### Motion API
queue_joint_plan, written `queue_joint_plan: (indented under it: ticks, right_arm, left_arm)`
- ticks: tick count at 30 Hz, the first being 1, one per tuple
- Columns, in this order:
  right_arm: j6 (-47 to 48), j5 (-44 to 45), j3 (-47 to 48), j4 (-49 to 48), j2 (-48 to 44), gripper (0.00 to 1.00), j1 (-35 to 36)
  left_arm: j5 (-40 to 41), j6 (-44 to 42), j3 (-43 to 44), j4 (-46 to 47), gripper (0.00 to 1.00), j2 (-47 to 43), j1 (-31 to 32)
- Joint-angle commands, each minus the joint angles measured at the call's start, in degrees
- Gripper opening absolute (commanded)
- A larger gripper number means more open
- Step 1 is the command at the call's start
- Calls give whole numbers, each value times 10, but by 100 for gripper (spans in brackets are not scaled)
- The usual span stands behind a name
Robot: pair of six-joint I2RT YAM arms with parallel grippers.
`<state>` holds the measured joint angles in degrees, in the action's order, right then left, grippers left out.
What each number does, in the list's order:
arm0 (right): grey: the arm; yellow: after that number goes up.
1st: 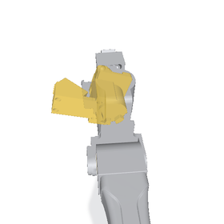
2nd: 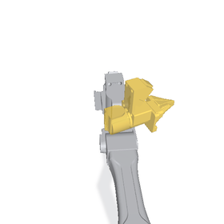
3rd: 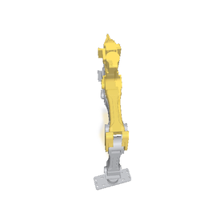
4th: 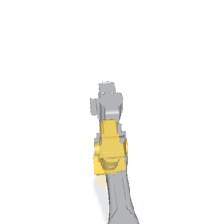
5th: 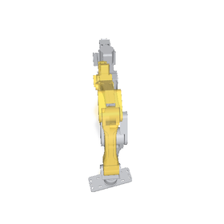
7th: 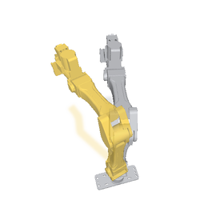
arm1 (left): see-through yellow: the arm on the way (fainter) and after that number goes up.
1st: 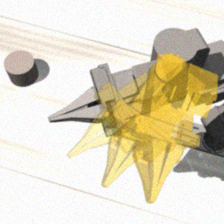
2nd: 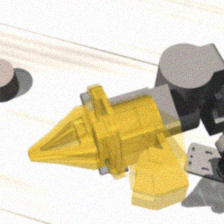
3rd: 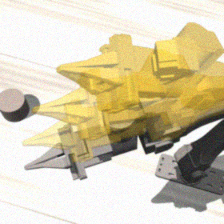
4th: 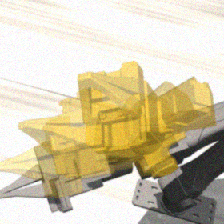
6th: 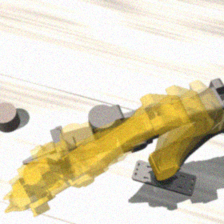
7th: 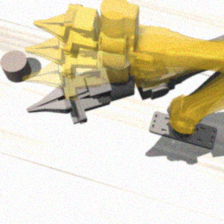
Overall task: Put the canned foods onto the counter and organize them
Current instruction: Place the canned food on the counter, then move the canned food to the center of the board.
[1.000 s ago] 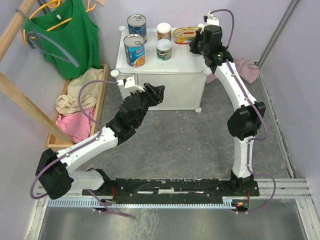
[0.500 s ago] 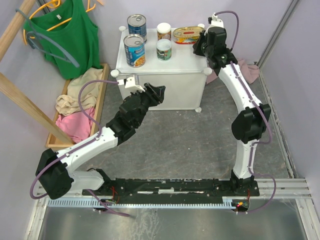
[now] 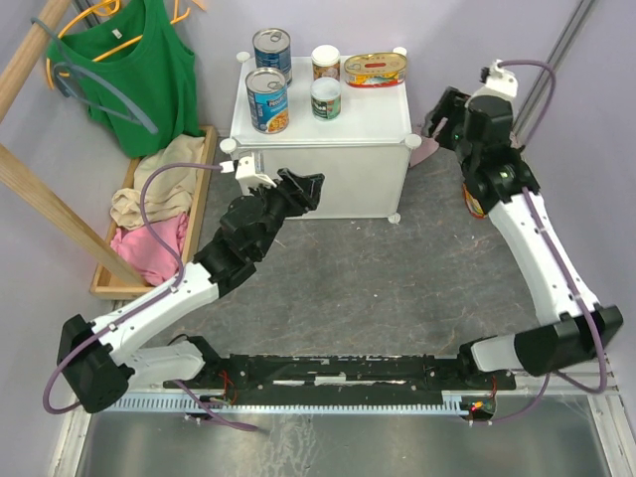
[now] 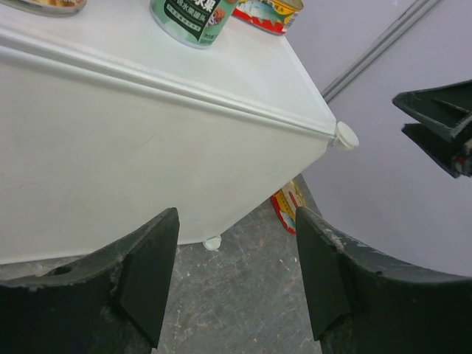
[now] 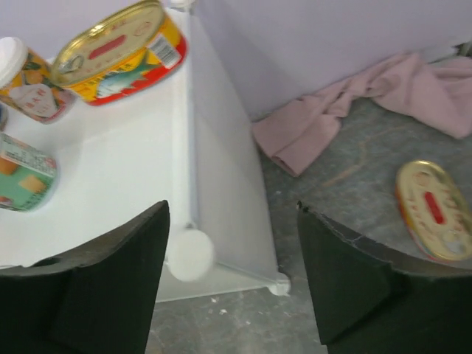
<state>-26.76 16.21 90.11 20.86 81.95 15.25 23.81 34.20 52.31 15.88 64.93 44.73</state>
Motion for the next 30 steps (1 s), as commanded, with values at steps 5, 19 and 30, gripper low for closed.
queue_joint_plan:
  ticks: [5,19,30]
  right_arm:
    - [3,112,-154,46,-91,91,-26]
    - [2,141,-174,73,61,99,-102]
    - [30,163,-110,23,190,100,-146]
  left_arm:
    - [-66,3,-41,-18,78,-49,-2]
    - [-145,64,-124,17,86,-69,-2]
    - [-155,68,-129,16,87,-75,-2]
